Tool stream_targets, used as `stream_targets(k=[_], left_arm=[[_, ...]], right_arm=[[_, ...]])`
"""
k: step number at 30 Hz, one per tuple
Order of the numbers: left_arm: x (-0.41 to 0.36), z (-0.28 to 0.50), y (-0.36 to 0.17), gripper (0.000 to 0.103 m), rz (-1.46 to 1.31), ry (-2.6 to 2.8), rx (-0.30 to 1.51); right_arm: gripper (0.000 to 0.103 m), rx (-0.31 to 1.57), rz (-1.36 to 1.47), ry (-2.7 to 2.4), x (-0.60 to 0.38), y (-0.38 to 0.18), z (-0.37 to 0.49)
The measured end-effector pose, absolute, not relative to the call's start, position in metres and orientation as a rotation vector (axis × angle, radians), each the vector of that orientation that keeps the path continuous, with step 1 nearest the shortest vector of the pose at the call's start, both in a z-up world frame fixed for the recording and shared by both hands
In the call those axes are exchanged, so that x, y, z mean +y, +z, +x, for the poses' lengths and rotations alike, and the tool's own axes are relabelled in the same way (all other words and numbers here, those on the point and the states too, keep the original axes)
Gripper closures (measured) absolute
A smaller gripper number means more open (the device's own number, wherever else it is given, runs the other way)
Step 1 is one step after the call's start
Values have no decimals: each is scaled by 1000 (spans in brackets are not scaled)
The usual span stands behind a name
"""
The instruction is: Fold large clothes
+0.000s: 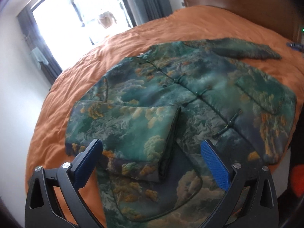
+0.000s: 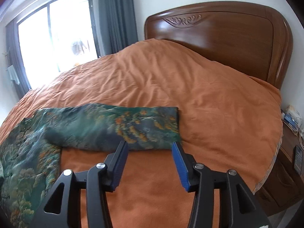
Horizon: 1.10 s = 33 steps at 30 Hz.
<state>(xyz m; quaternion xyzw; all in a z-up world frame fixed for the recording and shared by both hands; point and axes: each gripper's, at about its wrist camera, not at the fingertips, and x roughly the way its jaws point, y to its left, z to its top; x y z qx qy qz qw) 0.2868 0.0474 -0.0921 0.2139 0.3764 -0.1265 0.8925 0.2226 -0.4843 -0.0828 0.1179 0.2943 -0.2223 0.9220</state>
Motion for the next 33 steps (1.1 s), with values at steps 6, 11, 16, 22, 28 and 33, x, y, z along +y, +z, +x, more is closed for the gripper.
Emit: stream_targets(k=[6, 11, 16, 22, 28, 33], left_arm=[[41, 332, -146, 7, 560, -262, 883], [78, 345, -136, 91, 298, -285, 945], [129, 334, -81, 92, 165, -137, 813], [221, 328, -30, 92, 79, 112, 703], [317, 329, -35, 89, -40, 407, 698], [374, 325, -53, 69, -128, 640, 711]], right_arm=[[53, 581, 242, -259, -401, -75, 203], [53, 561, 199, -148, -344, -65, 195], [53, 546, 144, -88, -308, -59, 194], [53, 539, 124, -27, -280, -57, 200], [52, 555, 98, 3, -265, -60, 203], [52, 571, 82, -6, -267, -61, 204]])
